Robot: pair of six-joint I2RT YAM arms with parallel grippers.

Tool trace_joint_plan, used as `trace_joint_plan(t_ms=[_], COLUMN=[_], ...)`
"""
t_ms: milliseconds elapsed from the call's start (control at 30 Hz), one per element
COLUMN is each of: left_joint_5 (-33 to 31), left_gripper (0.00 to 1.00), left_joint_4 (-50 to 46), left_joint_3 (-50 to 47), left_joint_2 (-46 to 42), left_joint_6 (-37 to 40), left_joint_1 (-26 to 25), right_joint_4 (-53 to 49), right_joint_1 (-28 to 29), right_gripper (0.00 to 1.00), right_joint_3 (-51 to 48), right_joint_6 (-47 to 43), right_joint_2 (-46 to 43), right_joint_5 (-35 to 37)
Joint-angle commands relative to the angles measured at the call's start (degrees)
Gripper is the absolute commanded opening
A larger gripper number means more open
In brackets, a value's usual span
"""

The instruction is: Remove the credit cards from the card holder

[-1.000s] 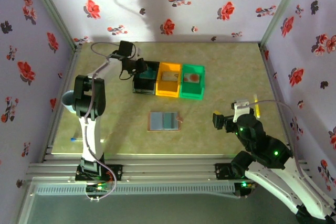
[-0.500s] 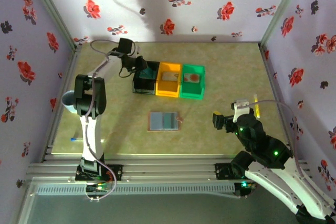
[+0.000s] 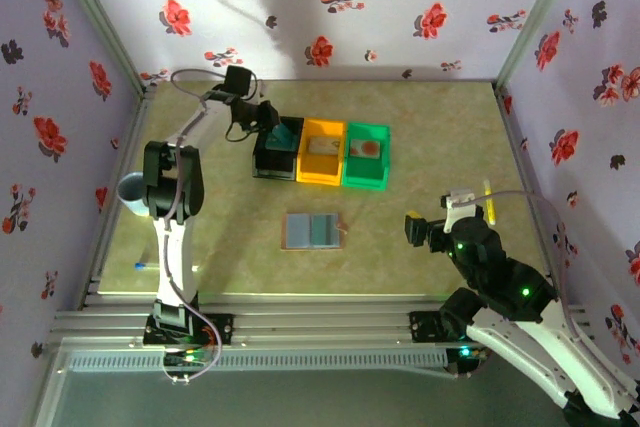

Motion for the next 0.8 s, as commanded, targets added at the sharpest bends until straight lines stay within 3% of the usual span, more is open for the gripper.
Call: trace_joint_plan(t_ms=[0,367,500,700,733,767], left_joint_5=[-1.22,-2.59,-2.55,-4.26,-4.84,-5.63], left_gripper=[0.20,0.29,0.37,0.87,0.99,1.00], left_joint_4=[-2.32,-7.77,-7.18,0.17,1.71,3.18], left_joint_3=[3.23,10.62,9.51,-2.54,-5.17,-8.12], left_joint_2=[0.91,0.15,-3.83,-16.01,-18.14,-20.60], left_joint_6=[1.71,2.22,0.10,-0.49,0.19,0.95], left_joint_1=[0.86,1.76,1.69,-1.21,-2.11,-3.10], right_joint_4=[1.18,1.21,1.25,1.42,1.51,1.52], right_joint_1=[-0.27,-0.25,-0.36,-0.39,-0.41,-0.45], right_gripper=[0.99,0.99,0.99,0.99,0.99,0.99], right_joint_3=[-0.48,-0.56,-0.69,-0.74,-0.73,-0.73], right_joint_6=[-1.00,-0.98,-0.98,-1.16,-1.16,-1.20], right_joint_2=[-0.58,-0.67,-0.58,-0.27,-0.19,0.01], right_joint_5=[-0.34,-0.36,-0.35,-0.95,-1.13,-1.23])
